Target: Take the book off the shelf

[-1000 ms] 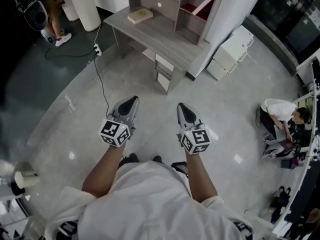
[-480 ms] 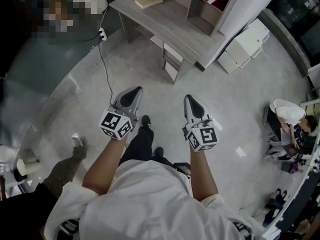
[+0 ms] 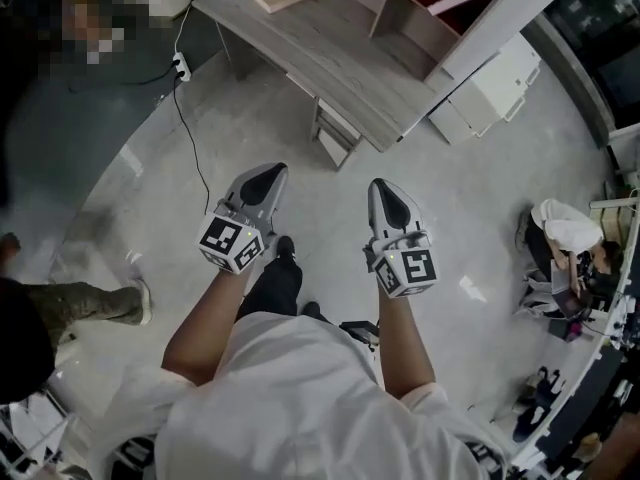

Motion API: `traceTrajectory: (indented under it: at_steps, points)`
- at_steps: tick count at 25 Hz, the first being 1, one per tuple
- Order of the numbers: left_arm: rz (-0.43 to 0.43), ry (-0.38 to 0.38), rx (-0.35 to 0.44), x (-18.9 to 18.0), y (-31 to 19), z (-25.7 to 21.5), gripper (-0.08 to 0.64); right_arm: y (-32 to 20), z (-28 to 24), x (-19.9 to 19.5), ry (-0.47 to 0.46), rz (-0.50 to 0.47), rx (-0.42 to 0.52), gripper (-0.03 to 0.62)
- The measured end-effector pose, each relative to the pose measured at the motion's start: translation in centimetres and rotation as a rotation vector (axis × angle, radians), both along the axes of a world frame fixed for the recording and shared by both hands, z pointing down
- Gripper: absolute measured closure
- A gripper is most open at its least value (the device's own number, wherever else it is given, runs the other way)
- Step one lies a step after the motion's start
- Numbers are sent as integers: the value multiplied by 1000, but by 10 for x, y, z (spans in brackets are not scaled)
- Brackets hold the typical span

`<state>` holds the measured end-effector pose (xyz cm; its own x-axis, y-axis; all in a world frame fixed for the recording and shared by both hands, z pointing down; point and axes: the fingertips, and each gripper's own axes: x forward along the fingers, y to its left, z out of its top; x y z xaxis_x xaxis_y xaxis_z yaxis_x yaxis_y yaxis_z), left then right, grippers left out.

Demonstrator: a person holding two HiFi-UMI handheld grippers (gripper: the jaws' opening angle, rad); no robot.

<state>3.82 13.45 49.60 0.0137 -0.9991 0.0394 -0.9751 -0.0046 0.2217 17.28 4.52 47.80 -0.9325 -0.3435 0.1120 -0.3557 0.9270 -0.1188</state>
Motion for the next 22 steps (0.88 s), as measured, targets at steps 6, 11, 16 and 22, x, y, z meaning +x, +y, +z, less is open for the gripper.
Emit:
traceTrajectory:
  at_steps: [6,11,16,22]
  points:
    - [31,1,11,-55,-54,-4,543,-51,-8,-56,7,30,10,577]
    - [71,-5,29,-91,-90,-13,543,-83,-15,-91,10,58,23,577]
    - [86,-17,61,-118,-127,-22,543,-113,-21,-110,-9,90,40,577]
    - [102,-25,68,-143,-186,-21,543,-166,-13,-127,-35,129,39,577]
